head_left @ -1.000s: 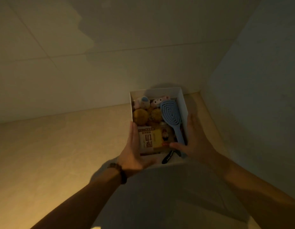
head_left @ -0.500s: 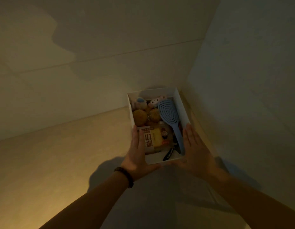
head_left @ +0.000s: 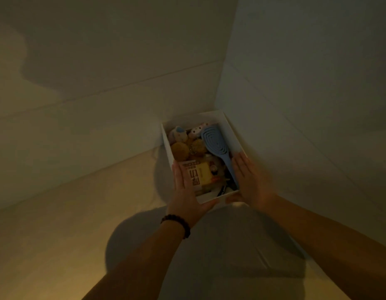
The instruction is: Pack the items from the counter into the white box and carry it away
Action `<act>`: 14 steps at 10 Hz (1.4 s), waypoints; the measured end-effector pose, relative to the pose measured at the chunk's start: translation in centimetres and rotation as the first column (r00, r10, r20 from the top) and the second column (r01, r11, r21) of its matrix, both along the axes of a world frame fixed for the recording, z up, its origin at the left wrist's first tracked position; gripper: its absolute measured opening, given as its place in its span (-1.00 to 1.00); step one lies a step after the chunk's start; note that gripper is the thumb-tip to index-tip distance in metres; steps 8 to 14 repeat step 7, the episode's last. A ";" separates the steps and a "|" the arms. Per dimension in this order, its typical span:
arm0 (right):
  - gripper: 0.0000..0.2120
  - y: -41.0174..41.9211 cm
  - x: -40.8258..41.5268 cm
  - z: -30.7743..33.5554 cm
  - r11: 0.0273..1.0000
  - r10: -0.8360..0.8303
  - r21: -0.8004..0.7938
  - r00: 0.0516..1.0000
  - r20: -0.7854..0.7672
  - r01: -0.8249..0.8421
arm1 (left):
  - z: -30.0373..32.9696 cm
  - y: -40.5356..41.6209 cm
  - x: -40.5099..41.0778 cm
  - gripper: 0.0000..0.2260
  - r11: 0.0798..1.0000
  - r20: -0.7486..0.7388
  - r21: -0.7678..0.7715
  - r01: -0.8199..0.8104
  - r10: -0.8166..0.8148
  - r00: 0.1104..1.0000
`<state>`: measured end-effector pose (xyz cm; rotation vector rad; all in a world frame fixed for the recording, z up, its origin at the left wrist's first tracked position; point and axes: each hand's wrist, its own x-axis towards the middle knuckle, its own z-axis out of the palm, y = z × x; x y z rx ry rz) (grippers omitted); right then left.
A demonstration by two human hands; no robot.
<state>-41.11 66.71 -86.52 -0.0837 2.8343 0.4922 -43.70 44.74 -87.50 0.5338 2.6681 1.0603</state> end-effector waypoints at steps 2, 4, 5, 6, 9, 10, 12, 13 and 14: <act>0.10 2.4 -2.3 1.5 0.986 -0.064 0.155 0.998 -0.025 0.067 | 0.6 4.4 -0.4 0.13 0.997 0.018 -0.004 -0.072 0.072 0.997; -0.02 1.9 -1.8 2.1 0.958 0.039 0.282 0.998 0.043 -0.050 | 0.2 4.9 -0.8 0.09 0.987 0.014 -0.154 -0.041 0.044 0.999; -0.11 1.9 -1.6 3.0 0.949 0.058 0.308 0.997 0.049 -0.070 | 0.5 5.1 -1.3 0.12 0.962 0.027 -0.272 -0.030 0.039 0.999; -0.13 1.1 -0.7 4.1 0.978 -0.035 0.209 0.993 0.111 0.011 | 1.9 4.1 -0.9 0.15 0.933 0.036 -0.359 0.001 0.013 0.999; -0.20 0.3 0.9 7.2 0.987 -0.135 -0.068 0.984 0.117 0.143 | 5.4 2.7 -0.8 0.03 0.928 0.030 -0.373 0.003 0.009 1.000; -0.20 0.3 0.9 7.2 0.987 -0.135 -0.068 0.984 0.117 0.143 | 5.4 2.7 -0.8 0.03 0.928 0.030 -0.373 0.003 0.009 1.000; -0.20 0.3 0.9 7.2 0.987 -0.135 -0.068 0.984 0.117 0.143 | 5.4 2.7 -0.8 0.03 0.928 0.030 -0.373 0.003 0.009 1.000; -0.20 0.3 0.9 7.2 0.987 -0.135 -0.068 0.984 0.117 0.143 | 5.4 2.7 -0.8 0.03 0.928 0.030 -0.373 0.003 0.009 1.000; -0.20 0.3 0.9 7.2 0.987 -0.135 -0.068 0.984 0.117 0.143 | 5.4 2.7 -0.8 0.03 0.928 0.030 -0.373 0.003 0.009 1.000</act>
